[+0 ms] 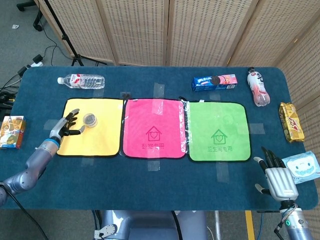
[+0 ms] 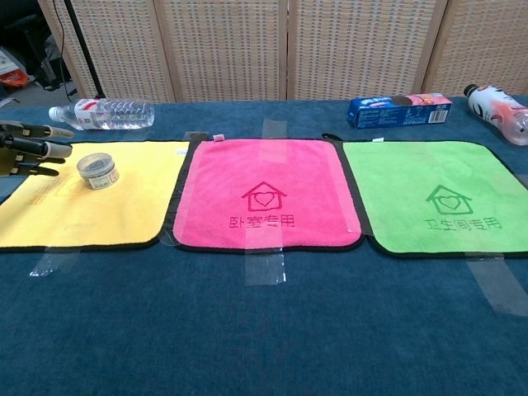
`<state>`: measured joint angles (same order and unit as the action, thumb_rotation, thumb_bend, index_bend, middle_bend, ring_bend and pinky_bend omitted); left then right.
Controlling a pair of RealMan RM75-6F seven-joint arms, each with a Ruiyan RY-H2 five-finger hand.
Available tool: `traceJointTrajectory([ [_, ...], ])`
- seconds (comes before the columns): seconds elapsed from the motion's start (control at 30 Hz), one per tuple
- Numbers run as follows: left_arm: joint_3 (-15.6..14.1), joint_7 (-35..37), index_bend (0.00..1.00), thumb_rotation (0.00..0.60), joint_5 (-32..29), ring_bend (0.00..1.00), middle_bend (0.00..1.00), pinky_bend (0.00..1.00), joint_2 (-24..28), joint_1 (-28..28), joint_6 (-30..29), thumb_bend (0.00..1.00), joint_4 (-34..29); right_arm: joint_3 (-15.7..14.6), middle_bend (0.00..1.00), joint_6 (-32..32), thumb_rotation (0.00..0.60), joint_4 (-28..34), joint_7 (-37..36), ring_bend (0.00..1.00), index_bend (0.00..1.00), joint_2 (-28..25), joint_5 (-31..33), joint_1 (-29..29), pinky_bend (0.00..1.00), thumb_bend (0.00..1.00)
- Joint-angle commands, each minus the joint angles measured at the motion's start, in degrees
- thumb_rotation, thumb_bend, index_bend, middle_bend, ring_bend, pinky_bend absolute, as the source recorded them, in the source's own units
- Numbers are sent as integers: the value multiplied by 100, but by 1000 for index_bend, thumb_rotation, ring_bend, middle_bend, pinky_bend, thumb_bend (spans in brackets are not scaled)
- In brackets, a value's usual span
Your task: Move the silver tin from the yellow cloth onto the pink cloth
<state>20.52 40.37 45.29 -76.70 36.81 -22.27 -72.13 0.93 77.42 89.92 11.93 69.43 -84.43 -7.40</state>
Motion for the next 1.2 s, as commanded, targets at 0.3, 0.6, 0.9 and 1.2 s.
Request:
traceJointTrajectory([
  [0.3,47,-177,0,600,31,0,0,46,-124,50,-20,452,-108,-7,0,52,600,8,-34,0,208,-15,-42,11,168,176],
  [0.6,58,-255,0,600,-78,0,0,46,-195,48,-14,454,-31,-32,0,19,600,4,-2,0,209,2,-53,0,168,174],
  [0.9,141,-263,0,600,-90,0,0,46,-295,79,79,455,17,-51,0,-15,600,-13,50,0,208,42,-57,-14,168,176],
  [1.2,141,-354,0,600,-139,0,0,46,-409,170,103,457,-3,-41,0,-5,600,-33,10,0,208,35,-45,-12,168,171],
])
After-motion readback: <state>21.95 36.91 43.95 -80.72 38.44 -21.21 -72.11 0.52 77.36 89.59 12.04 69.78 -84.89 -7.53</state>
